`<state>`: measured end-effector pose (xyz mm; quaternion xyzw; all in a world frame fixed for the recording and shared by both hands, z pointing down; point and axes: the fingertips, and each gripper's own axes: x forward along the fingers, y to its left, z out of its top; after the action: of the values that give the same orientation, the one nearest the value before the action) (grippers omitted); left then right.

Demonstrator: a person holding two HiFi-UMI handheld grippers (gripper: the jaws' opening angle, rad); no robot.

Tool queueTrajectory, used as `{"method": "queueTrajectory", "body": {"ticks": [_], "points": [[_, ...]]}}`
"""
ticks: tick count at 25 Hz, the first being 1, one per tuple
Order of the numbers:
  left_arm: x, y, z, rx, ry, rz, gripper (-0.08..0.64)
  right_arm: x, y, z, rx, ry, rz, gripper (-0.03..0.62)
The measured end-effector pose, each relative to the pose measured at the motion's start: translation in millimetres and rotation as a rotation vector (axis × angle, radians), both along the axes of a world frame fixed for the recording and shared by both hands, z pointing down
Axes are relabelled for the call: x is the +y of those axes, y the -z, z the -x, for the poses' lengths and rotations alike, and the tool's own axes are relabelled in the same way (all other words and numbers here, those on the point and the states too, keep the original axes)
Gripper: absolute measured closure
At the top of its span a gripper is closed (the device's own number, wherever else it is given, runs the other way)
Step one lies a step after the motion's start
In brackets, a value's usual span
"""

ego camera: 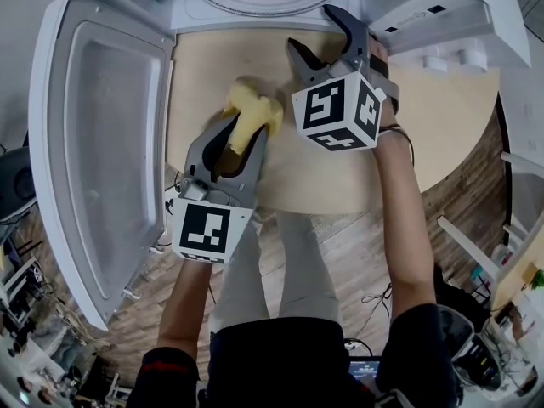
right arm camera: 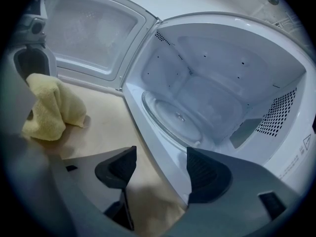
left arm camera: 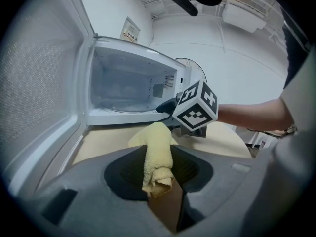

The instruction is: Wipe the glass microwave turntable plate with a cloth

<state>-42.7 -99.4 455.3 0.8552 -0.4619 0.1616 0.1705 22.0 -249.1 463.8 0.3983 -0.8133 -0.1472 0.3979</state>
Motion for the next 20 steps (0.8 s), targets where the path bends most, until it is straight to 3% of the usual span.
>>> {"method": "queueTrajectory", "body": {"ticks": [6,15,20], "points": [[-19.6,12.7,12.3,-0.034,0.02,-0.041,0.428,0.6,0.0,1.1,0.009,0.009,-0.006,0.305],[-75.4,40.2,22.3,-0.082,0.066,-0.187,0.427,-0.3,-0.3,-0.3,0.019,0.005,-0.013,0.305],[-95.4,58.6,11.4,-0.145,0.019,-0.286,0.426,-0.2,0.3,0.4,0.021,0.011,-0.016,0.305]]}}
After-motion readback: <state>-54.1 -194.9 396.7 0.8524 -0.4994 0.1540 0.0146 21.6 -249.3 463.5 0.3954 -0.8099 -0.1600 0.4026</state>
